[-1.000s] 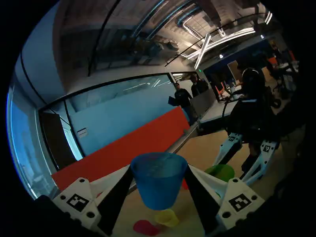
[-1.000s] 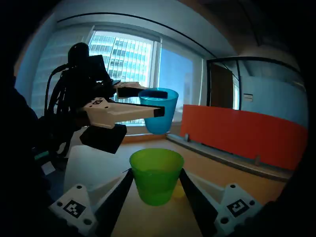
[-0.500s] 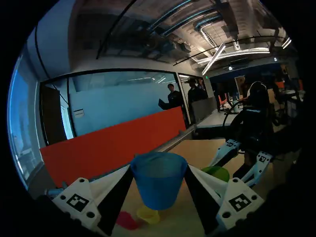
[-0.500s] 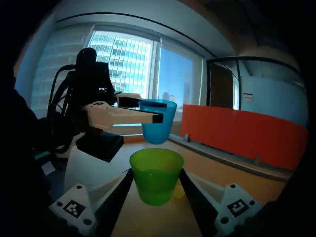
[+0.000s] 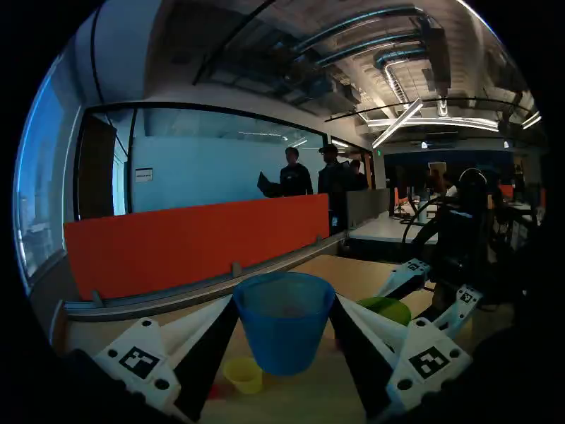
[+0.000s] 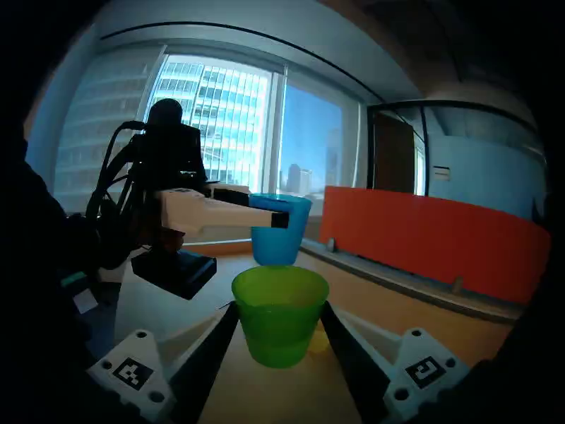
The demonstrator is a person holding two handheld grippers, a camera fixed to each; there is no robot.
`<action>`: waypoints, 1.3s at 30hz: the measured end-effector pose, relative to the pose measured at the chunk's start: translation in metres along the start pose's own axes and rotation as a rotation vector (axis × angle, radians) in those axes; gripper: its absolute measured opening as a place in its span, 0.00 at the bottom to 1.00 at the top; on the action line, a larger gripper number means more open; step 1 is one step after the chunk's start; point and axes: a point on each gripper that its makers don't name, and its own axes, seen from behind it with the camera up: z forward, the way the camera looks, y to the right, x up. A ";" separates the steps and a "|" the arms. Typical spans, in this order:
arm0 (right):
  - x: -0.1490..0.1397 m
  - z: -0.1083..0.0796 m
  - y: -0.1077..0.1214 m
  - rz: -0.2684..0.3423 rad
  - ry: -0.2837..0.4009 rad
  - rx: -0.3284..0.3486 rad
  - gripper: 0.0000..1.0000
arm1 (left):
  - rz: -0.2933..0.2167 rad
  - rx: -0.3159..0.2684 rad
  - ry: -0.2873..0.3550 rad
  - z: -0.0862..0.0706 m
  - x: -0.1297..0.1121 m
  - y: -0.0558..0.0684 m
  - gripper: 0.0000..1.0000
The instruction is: Pour water
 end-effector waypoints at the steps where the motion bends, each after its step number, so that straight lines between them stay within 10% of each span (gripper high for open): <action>1: 0.000 0.000 0.000 -0.001 -0.001 -0.001 0.87 | -0.008 -0.002 0.005 0.000 0.001 0.000 0.87; 19: -0.002 0.000 0.005 0.005 -0.005 -0.009 0.87 | -0.024 -0.006 -0.001 -0.002 -0.003 0.000 0.87; 39: -0.021 -0.030 0.031 0.030 -0.054 -0.077 0.87 | -0.005 0.001 -0.156 -0.012 -0.067 -0.003 0.88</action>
